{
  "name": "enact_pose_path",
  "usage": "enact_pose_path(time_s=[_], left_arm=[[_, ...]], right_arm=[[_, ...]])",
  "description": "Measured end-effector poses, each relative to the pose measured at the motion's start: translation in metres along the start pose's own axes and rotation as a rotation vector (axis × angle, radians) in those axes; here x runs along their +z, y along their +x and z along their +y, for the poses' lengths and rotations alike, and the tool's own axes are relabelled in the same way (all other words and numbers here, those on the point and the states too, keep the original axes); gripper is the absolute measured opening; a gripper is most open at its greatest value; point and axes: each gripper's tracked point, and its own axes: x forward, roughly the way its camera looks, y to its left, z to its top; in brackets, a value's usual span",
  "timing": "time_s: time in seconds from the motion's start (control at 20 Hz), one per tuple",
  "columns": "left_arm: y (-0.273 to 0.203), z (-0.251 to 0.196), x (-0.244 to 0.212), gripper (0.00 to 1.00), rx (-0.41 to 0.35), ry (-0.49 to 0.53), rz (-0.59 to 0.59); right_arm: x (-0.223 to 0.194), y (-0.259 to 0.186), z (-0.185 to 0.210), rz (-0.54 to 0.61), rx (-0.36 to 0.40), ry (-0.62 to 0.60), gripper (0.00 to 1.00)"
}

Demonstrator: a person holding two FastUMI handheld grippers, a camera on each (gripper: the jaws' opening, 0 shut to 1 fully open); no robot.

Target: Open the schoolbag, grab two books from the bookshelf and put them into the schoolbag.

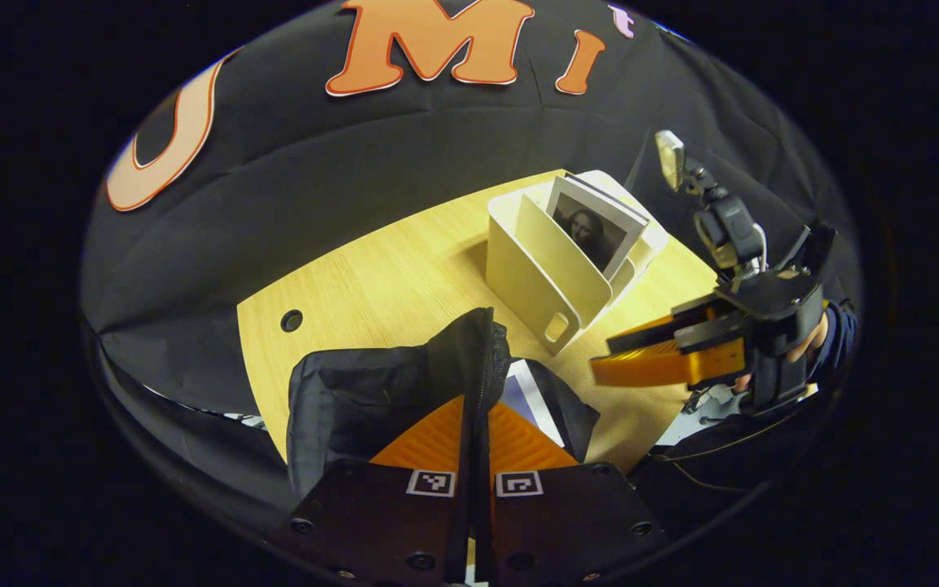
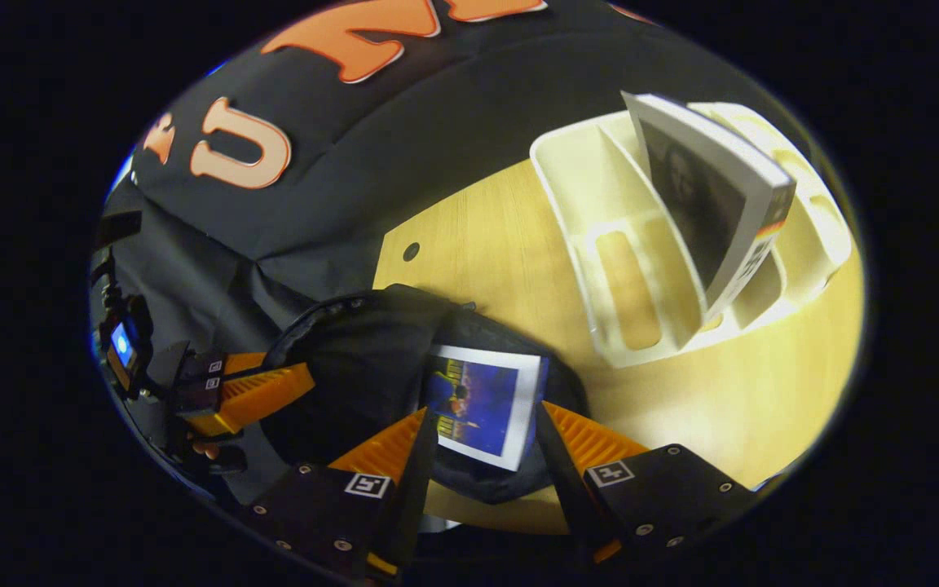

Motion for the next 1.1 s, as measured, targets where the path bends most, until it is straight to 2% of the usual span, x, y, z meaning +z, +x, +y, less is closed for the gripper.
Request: enact_pose_path(time_s=[0.2, 0.4, 0.6, 0.8, 1.1], left_arm=[[0.0, 0.002, -0.003, 0.04, 0.009, -0.026, -0.001], [0.004, -0.001, -0.006, 0.05, 0.016, -0.068, 0.001], [0.009, 0.0, -0.01, 0.04, 0.037, -0.114, 0.011], [0.012, 0.001, -0.014, 0.04, 0.072, -0.163, 0.032], [0.015, -0.001, -0.025, 0.04, 0.126, -0.261, 0.06]], right_arm=[[0.061, -0.056, -0.041, -0.062, -0.123, -0.082, 0.75], [0.111, -0.089, -0.071, -0.088, -0.228, -0.163, 0.76], [0.135, -0.106, -0.086, -0.042, -0.243, -0.186, 0.77], [0.164, -0.099, -0.114, 0.009, -0.295, -0.217, 0.77], [0.185, -0.045, -0.137, 0.126, -0.274, -0.175, 0.75]])
